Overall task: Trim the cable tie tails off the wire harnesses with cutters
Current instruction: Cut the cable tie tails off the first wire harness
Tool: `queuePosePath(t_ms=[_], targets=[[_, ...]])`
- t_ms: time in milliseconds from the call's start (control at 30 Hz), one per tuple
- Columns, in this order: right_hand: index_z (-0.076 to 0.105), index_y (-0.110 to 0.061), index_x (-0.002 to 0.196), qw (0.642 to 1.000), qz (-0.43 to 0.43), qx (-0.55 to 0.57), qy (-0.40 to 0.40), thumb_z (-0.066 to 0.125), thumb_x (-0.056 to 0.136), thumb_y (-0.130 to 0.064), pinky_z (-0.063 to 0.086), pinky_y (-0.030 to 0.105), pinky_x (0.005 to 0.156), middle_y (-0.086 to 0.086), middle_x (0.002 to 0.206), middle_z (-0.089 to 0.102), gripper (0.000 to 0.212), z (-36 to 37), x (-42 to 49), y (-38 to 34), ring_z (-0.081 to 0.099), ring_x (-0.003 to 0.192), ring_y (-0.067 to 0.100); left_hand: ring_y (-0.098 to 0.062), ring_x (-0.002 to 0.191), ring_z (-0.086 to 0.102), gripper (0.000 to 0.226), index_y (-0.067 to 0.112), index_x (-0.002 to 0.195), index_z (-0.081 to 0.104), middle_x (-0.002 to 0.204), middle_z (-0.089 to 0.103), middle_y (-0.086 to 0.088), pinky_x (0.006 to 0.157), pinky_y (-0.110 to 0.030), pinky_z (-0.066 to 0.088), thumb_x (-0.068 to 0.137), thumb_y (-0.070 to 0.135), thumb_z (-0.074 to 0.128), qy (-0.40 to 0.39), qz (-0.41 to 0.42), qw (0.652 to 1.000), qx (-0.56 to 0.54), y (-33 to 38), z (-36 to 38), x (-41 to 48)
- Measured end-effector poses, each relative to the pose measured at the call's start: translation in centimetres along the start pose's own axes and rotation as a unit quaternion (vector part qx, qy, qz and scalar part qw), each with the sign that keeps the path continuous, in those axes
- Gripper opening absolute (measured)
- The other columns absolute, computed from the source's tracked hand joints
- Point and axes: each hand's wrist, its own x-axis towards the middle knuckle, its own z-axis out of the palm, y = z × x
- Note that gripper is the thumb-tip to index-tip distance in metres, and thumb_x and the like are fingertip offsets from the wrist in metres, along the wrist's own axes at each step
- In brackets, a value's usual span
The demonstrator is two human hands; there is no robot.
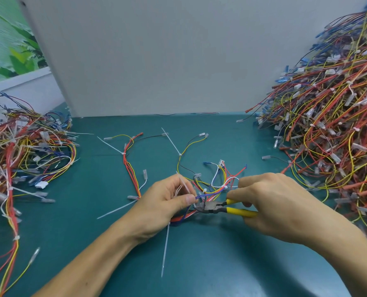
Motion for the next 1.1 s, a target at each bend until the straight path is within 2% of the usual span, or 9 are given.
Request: queuePosePath(t_ms=[200,300,433,533,667,800,900,1000,1100], targets=[[0.048,-0.035,0.089,1.0,0.0,0.006,-0.021,0.049,0.085,-0.038,0.04,0.03,0.065,-0.009,0.085,0.05,0.005,0.0,0.0,-0.2,0.053,0.085,0.021,-0.01,0.053,0.038,0.006,0.009,0.084,0.057,0.062,0.049,0.007,0.05,-0.019,0.032,0.086,0.012,0.062,0.002,-0.004,1.0,0.0,0.2,0.1,-0.1],[0.039,-0.033,0.08,1.0,0.006,0.006,-0.027,0.049,0.085,-0.038,0.043,0.03,0.066,-0.008,0.083,0.053,0.012,0.0,-0.3,-0.1,0.054,0.084,0.021,-0.004,0.052,0.045,0.016,0.01,0.082,0.058,0.069,0.058,0.006,0.052,-0.016,0.035,0.091,-0.003,0.057,0.021,-0.007,1.0,-0.001,0.3,0.2,-0.2],[0.052,-0.023,0.079,0.996,-0.016,0.088,-0.022,0.055,0.079,-0.035,0.045,0.036,0.062,0.0,0.07,0.055,0.012,-0.6,-0.6,0.6,0.048,0.066,0.018,-0.005,0.047,0.039,0.018,0.008,0.077,0.055,0.078,0.063,-0.003,0.047,-0.016,0.033,0.086,-0.008,0.055,0.082,-0.026,0.989,-0.123,0.9,0.1,-0.4],[0.06,-0.03,0.09,0.984,-0.024,0.175,-0.015,0.067,0.076,-0.06,0.036,0.025,0.054,-0.004,0.069,0.052,0.034,-1.5,-0.8,1.0,0.043,0.061,0.013,-0.006,0.041,0.032,0.012,0.008,0.082,0.054,0.068,0.059,-0.007,0.042,-0.017,0.033,0.073,0.001,0.058,0.133,-0.033,0.957,-0.256,1.8,-1.4,-0.4],[0.052,-0.032,0.099,0.977,0.004,0.212,-0.001,0.044,0.072,-0.082,0.038,0.02,0.062,-0.016,0.08,0.053,0.057,-1.0,-0.2,0.2,0.048,0.073,0.003,-0.013,0.047,0.032,0.013,0.013,0.086,0.052,0.062,0.046,-0.004,0.043,-0.023,0.03,0.081,0.003,0.047,0.133,-0.078,0.939,-0.307,2.5,-4.1,-1.4],[0.047,-0.029,0.101,0.992,0.0,0.123,0.04,0.034,0.09,-0.068,0.04,0.031,0.082,-0.013,0.099,0.044,0.042,0.5,1.3,-2.3,0.047,0.094,0.012,-0.019,0.048,0.036,0.026,0.013,0.077,0.05,0.058,0.038,-0.005,0.047,-0.028,0.031,0.092,0.001,0.033,0.126,-0.085,0.967,-0.203,2.6,-4.8,-2.7],[0.046,-0.03,0.112,0.998,0.002,0.015,0.057,0.035,0.093,-0.06,0.035,0.035,0.084,-0.006,0.113,0.043,0.038,1.7,2.3,-3.9,0.045,0.105,0.023,-0.013,0.056,0.039,0.022,0.024,0.073,0.053,0.06,0.041,-0.001,0.052,-0.026,0.033,0.085,0.007,0.047,0.069,0.048,0.99,0.112,2.4,-4.9,-4.4],[0.046,-0.028,0.115,0.999,0.004,-0.021,0.031,0.034,0.094,-0.056,0.034,0.036,0.084,-0.002,0.115,0.044,0.037,2.5,2.6,-4.2,0.044,0.104,0.026,-0.005,0.063,0.045,0.027,0.026,0.086,0.061,0.072,0.047,0.012,0.058,-0.017,0.038,0.07,0.004,0.061,-0.045,0.222,0.85,0.477,1.8,-4.6,-5.5],[0.047,-0.029,0.114,1.0,0.003,-0.006,0.014,0.034,0.093,-0.056,0.035,0.036,0.085,-0.003,0.114,0.045,0.037,3.0,2.3,-3.8,0.045,0.104,0.025,-0.016,0.059,0.044,0.028,0.02,0.091,0.07,0.069,0.047,0.004,0.053,-0.023,0.039,0.068,0.003,0.068,-0.113,0.299,0.708,0.63,1.3,-3.7,-4.9]])
